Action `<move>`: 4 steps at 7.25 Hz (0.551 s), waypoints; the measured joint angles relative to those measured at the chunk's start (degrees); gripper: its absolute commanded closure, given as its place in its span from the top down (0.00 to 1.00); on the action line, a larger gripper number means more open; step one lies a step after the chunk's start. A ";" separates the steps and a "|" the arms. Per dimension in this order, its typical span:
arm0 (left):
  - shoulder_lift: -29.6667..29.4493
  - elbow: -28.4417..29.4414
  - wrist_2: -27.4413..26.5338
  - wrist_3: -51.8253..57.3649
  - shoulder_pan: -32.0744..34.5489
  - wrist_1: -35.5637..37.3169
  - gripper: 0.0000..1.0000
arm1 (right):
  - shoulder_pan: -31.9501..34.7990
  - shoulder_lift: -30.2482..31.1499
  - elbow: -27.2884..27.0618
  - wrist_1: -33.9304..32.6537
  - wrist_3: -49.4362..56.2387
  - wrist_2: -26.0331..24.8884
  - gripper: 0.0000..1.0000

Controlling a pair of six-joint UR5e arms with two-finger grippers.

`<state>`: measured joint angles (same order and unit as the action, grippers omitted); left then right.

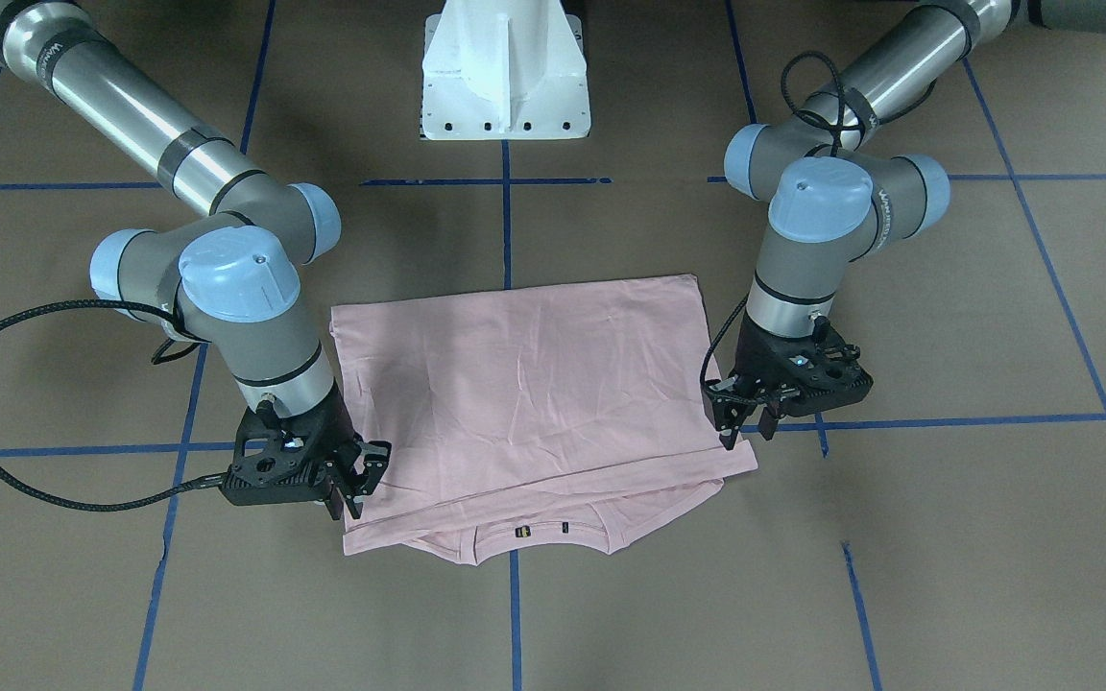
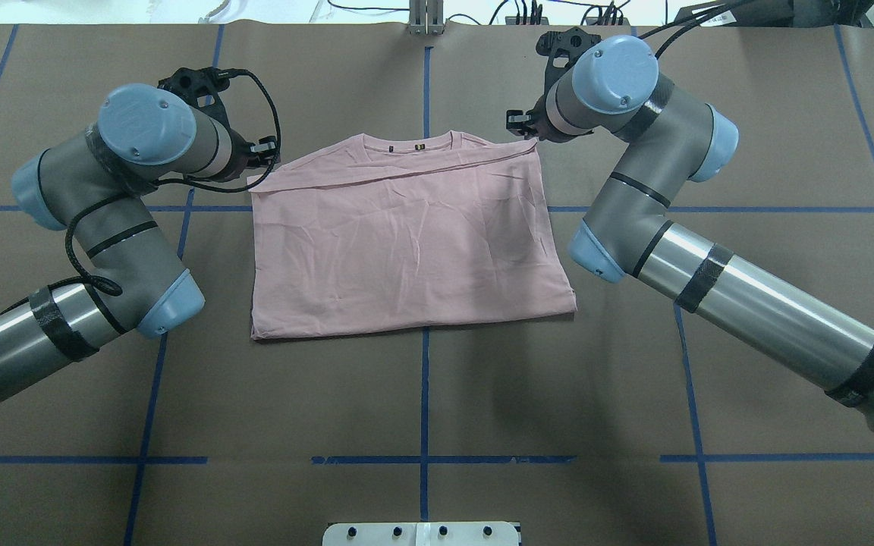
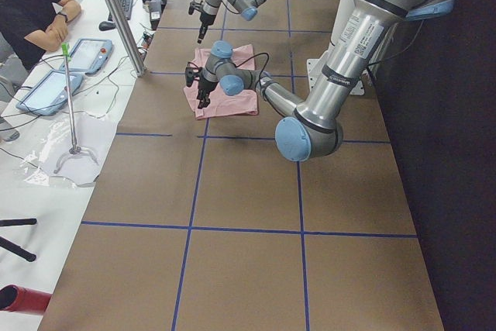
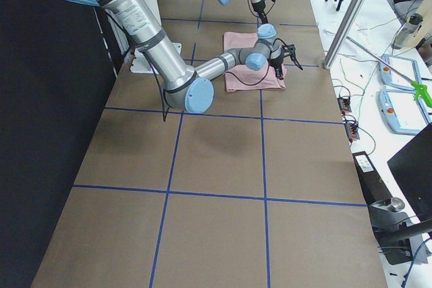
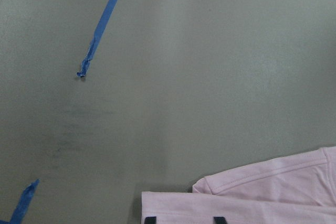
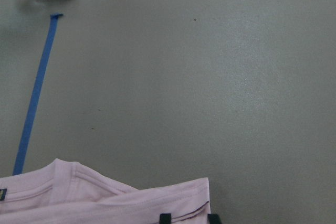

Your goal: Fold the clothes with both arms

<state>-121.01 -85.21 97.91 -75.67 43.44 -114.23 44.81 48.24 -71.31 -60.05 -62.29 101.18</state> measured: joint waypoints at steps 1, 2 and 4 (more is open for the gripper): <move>0.04 -0.26 0.04 0.07 0.06 0.13 1.00 | 0.15 0.33 -0.96 -0.14 0.22 1.63 1.00; 0.09 -1.27 0.14 0.01 0.08 0.33 1.00 | 0.28 2.11 -4.33 -0.94 -0.42 4.18 1.00; 0.61 -5.93 1.09 -1.49 -0.18 1.09 1.00 | -1.18 9.84 -18.68 -9.77 -4.93 8.47 1.00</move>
<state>-120.40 -91.13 99.00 -77.17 43.26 -113.14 43.63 58.08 -89.99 -69.81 -67.22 109.65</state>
